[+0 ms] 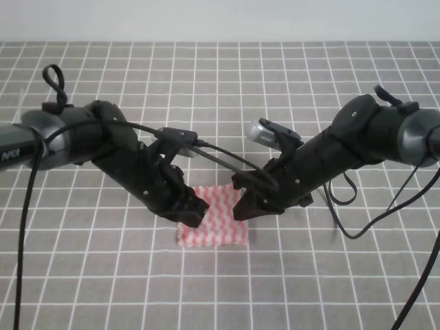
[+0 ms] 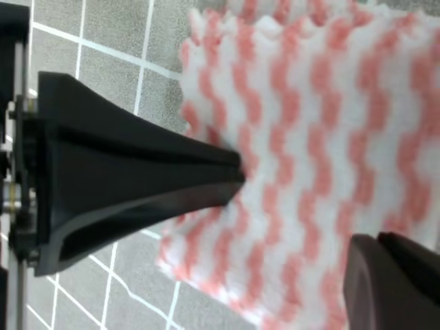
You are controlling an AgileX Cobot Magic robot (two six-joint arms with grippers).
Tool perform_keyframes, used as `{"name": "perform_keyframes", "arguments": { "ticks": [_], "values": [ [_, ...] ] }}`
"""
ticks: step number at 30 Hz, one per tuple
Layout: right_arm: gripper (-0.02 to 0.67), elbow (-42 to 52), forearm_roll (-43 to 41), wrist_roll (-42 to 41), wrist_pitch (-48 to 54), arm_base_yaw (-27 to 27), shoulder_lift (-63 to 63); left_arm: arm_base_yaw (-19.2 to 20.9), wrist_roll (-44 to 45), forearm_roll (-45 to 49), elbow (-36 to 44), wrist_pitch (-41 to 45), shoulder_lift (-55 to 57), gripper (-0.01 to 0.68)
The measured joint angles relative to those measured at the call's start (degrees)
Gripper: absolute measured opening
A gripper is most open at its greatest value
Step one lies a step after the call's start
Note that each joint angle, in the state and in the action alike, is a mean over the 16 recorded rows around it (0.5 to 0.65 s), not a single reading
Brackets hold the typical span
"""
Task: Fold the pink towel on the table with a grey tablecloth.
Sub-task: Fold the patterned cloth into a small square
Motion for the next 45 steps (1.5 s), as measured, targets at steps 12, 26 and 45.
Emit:
{"name": "perform_keyframes", "arguments": {
  "ticks": [12, 26, 45],
  "values": [
    [-0.015, 0.00, -0.77, -0.12, 0.51, -0.01, 0.42, 0.39, -2.81, 4.40, -4.23, 2.80, -0.17, -0.003],
    [-0.015, 0.00, -5.79, 2.63, -2.58, 0.00, -2.61, 0.50, -4.06, 5.81, -9.56, 12.67, -0.01, -0.003],
    [-0.015, 1.78, -17.60, 11.37, -3.32, -0.01, -9.65, 0.47, -4.34, 6.67, -8.18, 5.94, -4.92, -0.003]
  ]
}}
